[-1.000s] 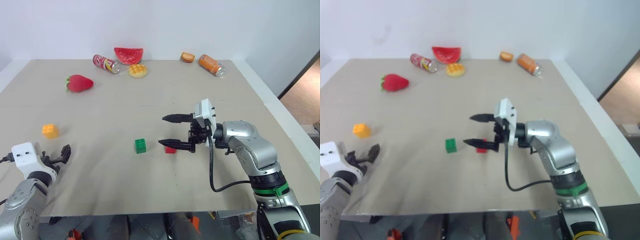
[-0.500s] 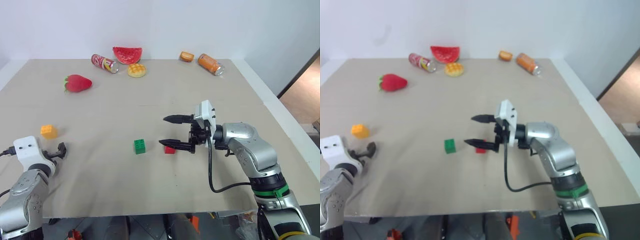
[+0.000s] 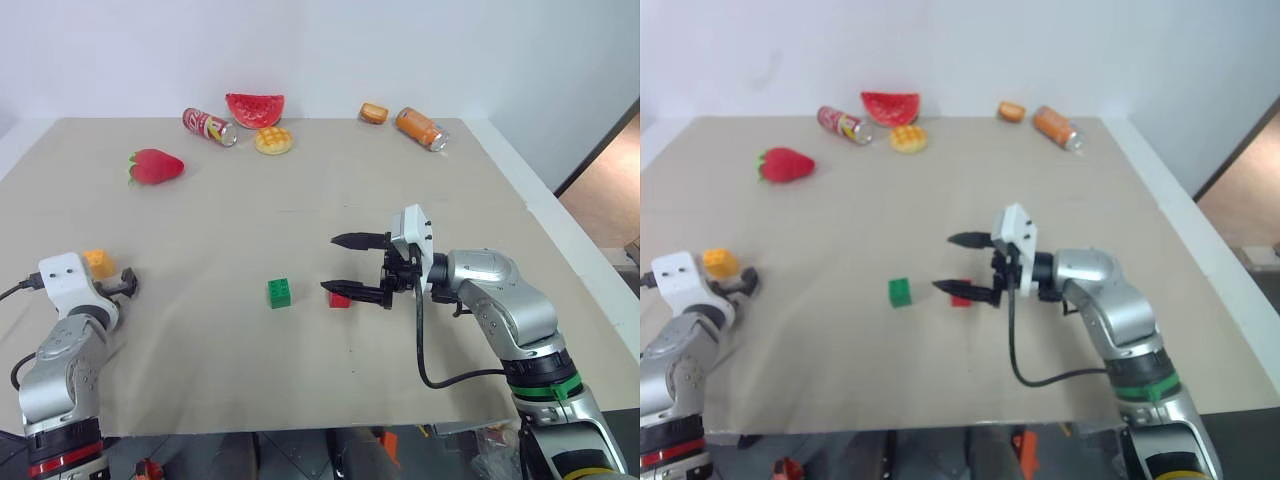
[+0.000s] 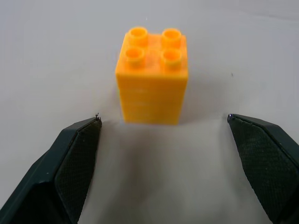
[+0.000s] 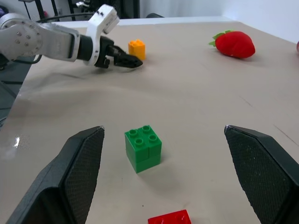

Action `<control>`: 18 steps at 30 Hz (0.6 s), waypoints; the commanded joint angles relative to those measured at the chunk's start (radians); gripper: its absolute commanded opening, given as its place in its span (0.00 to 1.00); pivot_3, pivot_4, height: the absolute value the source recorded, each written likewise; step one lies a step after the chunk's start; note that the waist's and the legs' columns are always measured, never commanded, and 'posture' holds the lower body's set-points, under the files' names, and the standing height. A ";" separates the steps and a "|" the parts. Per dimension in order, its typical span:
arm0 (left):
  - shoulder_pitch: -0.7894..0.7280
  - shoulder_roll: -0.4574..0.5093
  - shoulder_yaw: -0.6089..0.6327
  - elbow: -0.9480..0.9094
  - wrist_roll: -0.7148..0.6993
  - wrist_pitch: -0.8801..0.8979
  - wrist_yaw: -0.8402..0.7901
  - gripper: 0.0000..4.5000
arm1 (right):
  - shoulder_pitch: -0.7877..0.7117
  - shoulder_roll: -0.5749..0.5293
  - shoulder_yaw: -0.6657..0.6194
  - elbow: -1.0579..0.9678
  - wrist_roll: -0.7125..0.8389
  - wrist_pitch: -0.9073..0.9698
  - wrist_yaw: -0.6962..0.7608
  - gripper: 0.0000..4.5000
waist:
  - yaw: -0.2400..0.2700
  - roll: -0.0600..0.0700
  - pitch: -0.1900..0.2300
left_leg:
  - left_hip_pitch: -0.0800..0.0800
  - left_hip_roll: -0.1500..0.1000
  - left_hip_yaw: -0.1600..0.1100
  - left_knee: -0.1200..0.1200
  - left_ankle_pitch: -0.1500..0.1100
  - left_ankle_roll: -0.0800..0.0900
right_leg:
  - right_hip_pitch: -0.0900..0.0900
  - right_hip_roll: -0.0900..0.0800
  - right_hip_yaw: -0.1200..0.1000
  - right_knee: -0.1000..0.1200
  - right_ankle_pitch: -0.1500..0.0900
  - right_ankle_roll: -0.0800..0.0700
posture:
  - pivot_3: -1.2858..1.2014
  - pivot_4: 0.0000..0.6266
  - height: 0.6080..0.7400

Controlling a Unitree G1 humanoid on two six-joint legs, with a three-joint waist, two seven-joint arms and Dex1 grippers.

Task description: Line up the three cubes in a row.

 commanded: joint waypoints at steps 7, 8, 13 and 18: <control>-0.055 0.035 0.003 0.063 0.034 -0.070 -0.013 0.74 | -0.005 -0.010 -0.020 -0.016 -0.009 -0.023 0.003 0.95 | 0.000 0.000 0.000 | 0.000 0.000 0.000 0.000 0.000 0.000 | 0.000 0.000 0.000 0.000 0.000 0.000 | 0.52 0.24 1.00; -0.049 0.031 0.000 0.059 0.034 -0.072 -0.014 0.66 | -0.006 -0.010 -0.020 -0.015 -0.011 -0.024 0.002 0.95 | 0.000 0.000 0.000 | 0.000 0.000 0.000 0.000 0.000 0.000 | 0.000 0.000 0.000 0.000 0.000 0.000 | 0.52 0.24 1.00; -0.021 0.026 -0.027 0.061 0.045 -0.092 -0.029 0.29 | -0.008 -0.011 -0.019 -0.007 -0.019 -0.031 0.002 0.95 | 0.000 0.000 0.000 | 0.000 0.000 0.000 0.000 0.000 0.000 | 0.000 0.000 0.000 0.000 0.000 0.000 | 0.52 0.24 1.00; -0.042 0.050 -0.091 0.080 0.060 -0.180 -0.133 0.29 | -0.017 -0.012 -0.016 0.010 -0.032 -0.039 0.006 0.95 | 0.002 0.000 0.000 | 0.000 0.000 0.000 0.000 0.000 -0.001 | 0.000 0.000 0.000 0.000 0.000 0.000 | 0.52 0.24 1.00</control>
